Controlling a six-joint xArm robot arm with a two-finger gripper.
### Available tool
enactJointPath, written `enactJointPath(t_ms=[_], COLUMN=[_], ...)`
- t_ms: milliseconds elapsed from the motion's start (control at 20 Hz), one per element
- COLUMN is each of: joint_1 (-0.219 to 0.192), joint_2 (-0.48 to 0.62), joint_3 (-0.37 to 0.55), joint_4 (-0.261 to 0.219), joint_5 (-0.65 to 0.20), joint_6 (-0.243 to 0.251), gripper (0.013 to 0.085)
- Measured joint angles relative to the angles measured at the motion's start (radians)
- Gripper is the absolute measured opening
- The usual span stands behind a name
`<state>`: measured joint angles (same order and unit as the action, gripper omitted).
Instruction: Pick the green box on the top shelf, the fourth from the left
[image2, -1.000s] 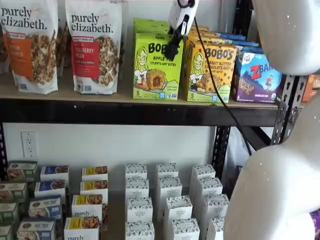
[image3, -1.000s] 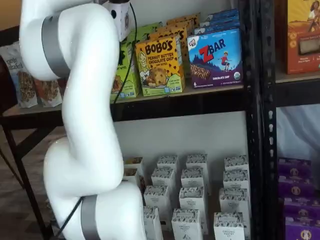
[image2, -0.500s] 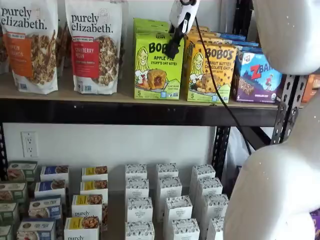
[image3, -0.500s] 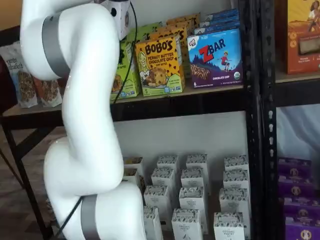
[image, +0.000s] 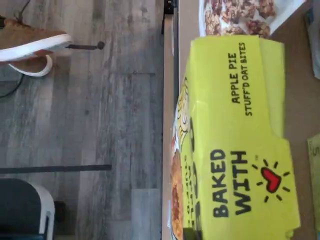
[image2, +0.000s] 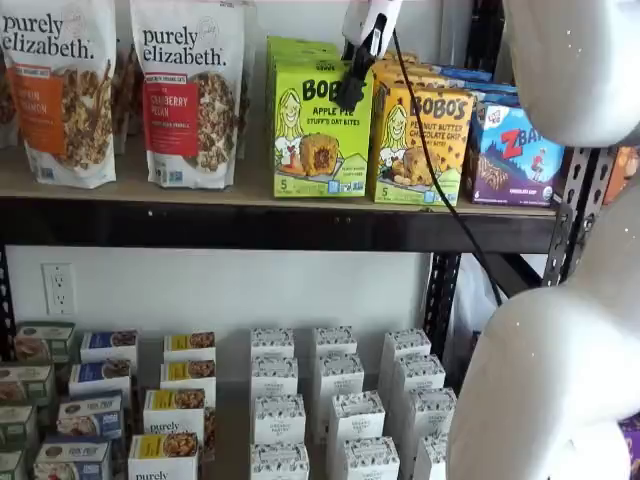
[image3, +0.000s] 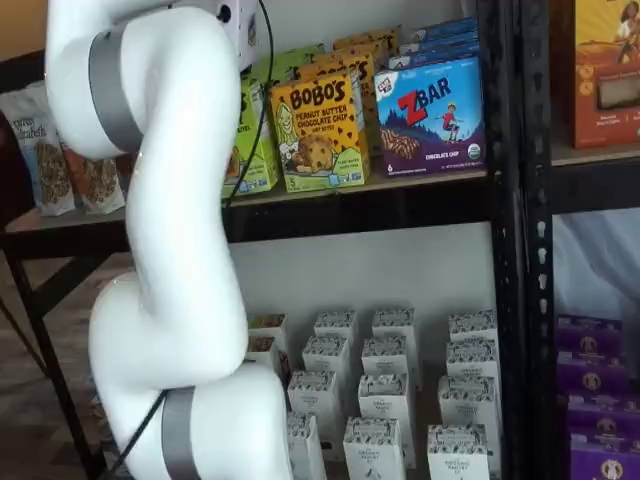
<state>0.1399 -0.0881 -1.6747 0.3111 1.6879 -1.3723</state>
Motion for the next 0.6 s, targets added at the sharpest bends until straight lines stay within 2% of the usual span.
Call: enactJointPath(t_ms=[600], joint_1=[-0.013], joint_2=[-0.045], joint_3=[-0.011], joint_4=[0.041], joint_5=[0.065], joint_6=[0.013], gripper=[0.0290])
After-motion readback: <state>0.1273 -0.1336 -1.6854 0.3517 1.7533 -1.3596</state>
